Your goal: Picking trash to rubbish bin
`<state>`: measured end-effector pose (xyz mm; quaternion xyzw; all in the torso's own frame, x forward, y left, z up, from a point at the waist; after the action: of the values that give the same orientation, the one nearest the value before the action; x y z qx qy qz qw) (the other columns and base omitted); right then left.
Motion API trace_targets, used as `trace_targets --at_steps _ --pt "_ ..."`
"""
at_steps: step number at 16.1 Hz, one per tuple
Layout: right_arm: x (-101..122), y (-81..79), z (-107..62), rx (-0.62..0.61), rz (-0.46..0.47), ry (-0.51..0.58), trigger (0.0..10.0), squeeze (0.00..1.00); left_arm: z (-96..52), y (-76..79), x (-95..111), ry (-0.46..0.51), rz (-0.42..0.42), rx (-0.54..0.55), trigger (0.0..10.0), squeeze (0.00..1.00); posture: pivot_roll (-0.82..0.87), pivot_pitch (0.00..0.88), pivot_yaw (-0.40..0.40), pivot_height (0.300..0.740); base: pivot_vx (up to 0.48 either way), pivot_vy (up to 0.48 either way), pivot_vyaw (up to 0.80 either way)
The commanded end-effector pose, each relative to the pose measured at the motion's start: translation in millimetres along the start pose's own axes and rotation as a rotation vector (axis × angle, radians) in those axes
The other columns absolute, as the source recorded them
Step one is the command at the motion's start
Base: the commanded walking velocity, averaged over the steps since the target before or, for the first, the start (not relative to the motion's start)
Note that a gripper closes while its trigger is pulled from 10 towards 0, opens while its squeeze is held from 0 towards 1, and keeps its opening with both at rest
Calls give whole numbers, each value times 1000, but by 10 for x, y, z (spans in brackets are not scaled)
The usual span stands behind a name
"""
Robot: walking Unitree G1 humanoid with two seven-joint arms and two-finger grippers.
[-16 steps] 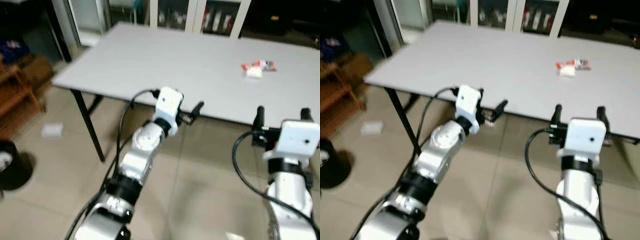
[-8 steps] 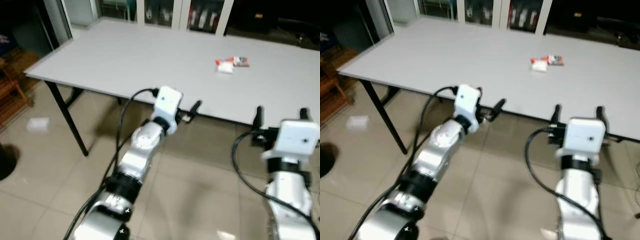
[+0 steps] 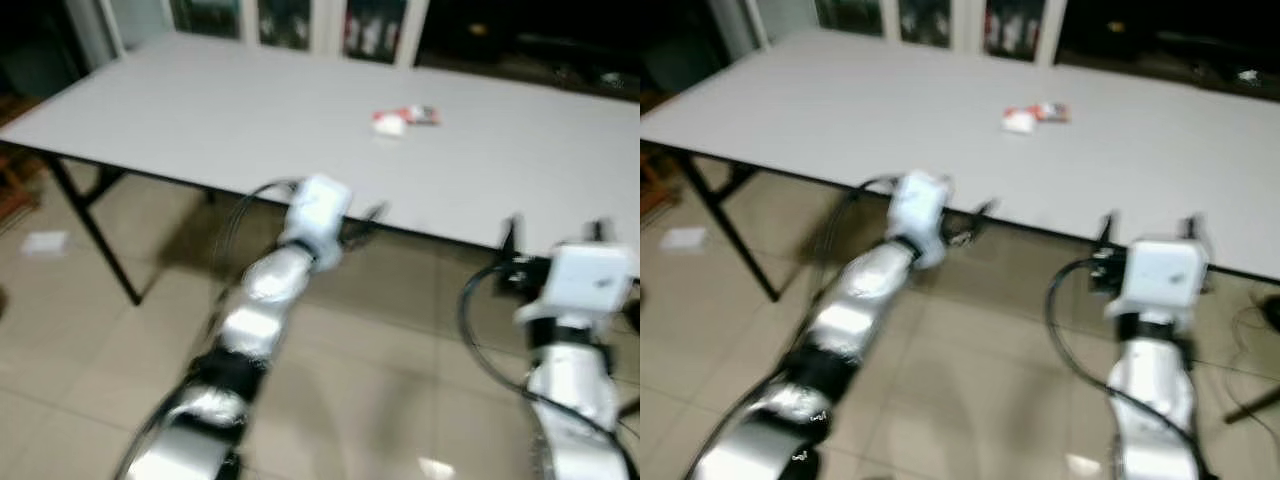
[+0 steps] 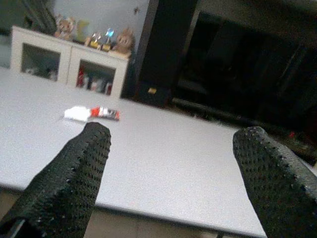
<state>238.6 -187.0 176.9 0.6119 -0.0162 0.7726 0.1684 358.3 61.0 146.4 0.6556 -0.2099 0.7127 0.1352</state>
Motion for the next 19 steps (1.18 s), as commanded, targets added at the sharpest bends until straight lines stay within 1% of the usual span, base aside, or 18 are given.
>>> trace_targets --at_steps 1,2,4,6,9,10,11,12,15,17,18,19 --pt "-91 39 -15 -1 14 -44 10000 0 -38 -5 -25 -14 18 -5 10000 0 55 45 -12 740 0 -442 0" --pt "-138 31 -37 6 31 -67 10000 0 -109 -63 -94 -39 26 6 10000 0 60 48 -14 740 0 -442 0" --pt "-208 4 -74 40 48 -104 10000 0 -207 -130 -174 -64 37 23 10000 0 69 51 -21 740 0 -442 0" --pt "-256 -12 -100 66 58 -130 10000 0 -261 -163 -213 -77 38 41 10000 0 79 54 -29 740 0 -442 0" --pt "-345 -97 -132 142 83 -183 10000 0 -269 -155 -206 -75 38 60 10000 0 84 54 -38 740 0 -449 0" --pt "-363 -127 -147 160 90 -195 10000 0 -269 -161 -197 -70 40 77 10000 0 84 54 -38 740 0 0 0" --pt "-384 -172 -175 190 93 -209 10000 0 -265 -166 -176 -55 21 89 10000 0 84 54 -38 740 0 0 0" --pt "-387 -184 -186 195 96 -210 10000 0 -262 -165 -163 -46 10 91 10000 0 84 54 -38 740 0 0 0" --pt "-356 -161 -192 185 99 -196 10000 0 -268 -158 -148 -46 15 98 10000 0 76 60 -36 740 0 0 0" --pt "-266 -116 -165 166 89 -142 10000 0 -265 -177 -155 -70 5 119 10000 0 76 60 -33 740 0 0 0" --pt "-228 -96 -144 155 85 -118 10000 0 -338 -214 -191 -92 16 108 10000 0 76 60 -33 740 0 0 0" --pt "-224 -97 -138 154 87 -117 10000 0 -363 -230 -208 -98 21 108 10000 0 76 60 -33 740 0 0 0"
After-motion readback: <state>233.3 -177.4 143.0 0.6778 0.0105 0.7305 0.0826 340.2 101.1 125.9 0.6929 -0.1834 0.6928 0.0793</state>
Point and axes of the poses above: a point about 5 cm out from each wrist's last joint towards the gripper, its own z axis pointing out of the wrist towards the gripper, its own x axis along the axis of the wrist's last joint, y = z × x, the point moved 1 cm from there along z, pointing out of the wrist towards the gripper
